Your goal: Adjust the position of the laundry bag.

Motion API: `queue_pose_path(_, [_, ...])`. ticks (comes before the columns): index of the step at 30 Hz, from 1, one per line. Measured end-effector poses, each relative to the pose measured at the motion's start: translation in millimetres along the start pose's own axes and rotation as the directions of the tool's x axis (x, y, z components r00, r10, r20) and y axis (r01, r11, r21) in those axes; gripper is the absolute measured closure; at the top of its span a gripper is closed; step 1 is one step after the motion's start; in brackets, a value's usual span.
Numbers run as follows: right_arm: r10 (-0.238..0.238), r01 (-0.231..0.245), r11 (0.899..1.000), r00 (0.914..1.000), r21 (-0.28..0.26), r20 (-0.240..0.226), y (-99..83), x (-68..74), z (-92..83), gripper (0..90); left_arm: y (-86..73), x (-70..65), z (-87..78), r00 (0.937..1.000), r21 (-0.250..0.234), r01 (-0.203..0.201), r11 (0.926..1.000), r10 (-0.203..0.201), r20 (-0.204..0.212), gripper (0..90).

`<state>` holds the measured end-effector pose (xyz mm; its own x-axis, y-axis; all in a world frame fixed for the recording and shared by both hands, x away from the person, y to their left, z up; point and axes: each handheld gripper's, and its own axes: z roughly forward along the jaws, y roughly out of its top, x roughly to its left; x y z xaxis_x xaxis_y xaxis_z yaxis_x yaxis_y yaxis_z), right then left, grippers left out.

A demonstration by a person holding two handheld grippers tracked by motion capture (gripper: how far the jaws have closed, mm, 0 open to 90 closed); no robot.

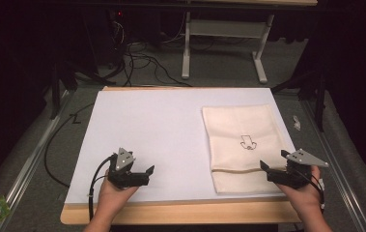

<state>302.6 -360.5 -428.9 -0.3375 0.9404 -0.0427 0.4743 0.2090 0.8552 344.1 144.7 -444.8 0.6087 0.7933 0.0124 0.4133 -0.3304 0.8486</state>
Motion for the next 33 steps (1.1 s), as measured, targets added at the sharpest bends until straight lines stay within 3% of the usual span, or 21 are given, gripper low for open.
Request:
queue_pose_path(4, [0.027, -0.028, 0.999, 0.9996, -0.017, -0.008, -2.5, -3.7, -3.2, 13.6, 0.9, -2.3, 0.6, 0.9994, -0.029, -0.010, 0.9995, 0.010, -0.033, 15.3])
queue_pose_path(7, [0.038, -0.038, 0.999, 0.9993, -0.007, 0.007, -6.8, -6.7, -6.5, 14.8, 2.4, -1.2, 7.9, 0.9997, -0.013, 0.026, 0.9996, -0.026, 0.002, 15.7])
queue_pose_path(11, [0.042, -0.042, 0.999, 0.9991, -0.012, -0.002, -5.7, -4.2, -6.7, 15.3, 2.1, -2.3, 9.2, 0.9997, 0.003, 0.024, 0.9997, -0.024, 0.009, 16.3])
queue_pose_path(17, [0.016, -0.015, 1.000, 0.9971, 0.022, -0.074, 4.4, 21.7, 9.6, 17.2, 1.7, 0.8, 3.8, 0.9995, -0.020, 0.032, 0.9993, -0.032, 0.000, 19.4])
queue_pose_path(19, [-0.004, 0.010, 0.998, 0.9945, 0.060, -0.105, 6.7, 34.6, 21.0, 15.8, 1.8, 2.3, 3.9, 0.9995, -0.023, 0.031, 0.9993, -0.031, -0.005, 19.6])
queue_pose_path(22, [-0.034, 0.054, 0.989, 0.9885, 0.140, -0.147, 4.6, 54.8, 43.5, 15.3, 2.5, 8.4, 3.5, 0.9987, -0.034, 0.047, 0.9983, -0.048, -0.017, 19.6])
queue_pose_path(25, [-0.083, 0.117, 0.971, 0.9834, 0.210, -0.162, -0.1, 72.0, 63.6, 15.7, 2.7, 12.4, 2.4, 0.9981, -0.043, 0.058, 0.9974, -0.059, -0.016, 19.6])
queue_pose_path(27, [-0.104, 0.149, 0.949, 0.9799, 0.279, -0.171, -4.6, 81.2, 75.2, 20.0, 2.6, 14.0, 2.1, 0.9980, -0.045, 0.062, 0.9970, -0.063, -0.013, 19.7])
queue_pose_path(28, [-0.080, 0.128, 0.955, 0.9799, 0.266, -0.183, -5.7, 82.9, 76.4, 25.8, 2.6, 14.3, 2.1, 0.9979, -0.046, 0.063, 0.9970, -0.064, -0.011, 19.8])
queue_pose_path(29, [-0.091, 0.138, 0.956, 0.9781, 0.258, -0.187, -5.3, 84.0, 76.3, 34.1, 2.5, 14.4, 2.1, 0.9979, -0.047, 0.064, 0.9969, -0.064, -0.009, 19.8])
queue_pose_path(30, [-0.091, 0.138, 0.956, 0.9781, 0.258, -0.187, -5.3, 84.0, 76.3, 34.1, 2.5, 14.4, 2.1, 0.9979, -0.047, 0.064, 0.9969, -0.064, -0.009, 19.9])
queue_pose_path(32, [-0.109, 0.158, 0.957, 0.9727, 0.243, -0.205, -4.9, 90.1, 73.2, 57.2, 2.6, 13.2, 2.5, 0.9981, -0.046, 0.062, 0.9970, -0.062, -0.004, 19.9])
queue_pose_path(33, [-0.109, 0.158, 0.957, 0.9727, 0.243, -0.205, -4.9, 90.1, 73.2, 57.2, 2.6, 13.2, 2.5, 0.9981, -0.046, 0.062, 0.9970, -0.062, -0.004, 19.9])
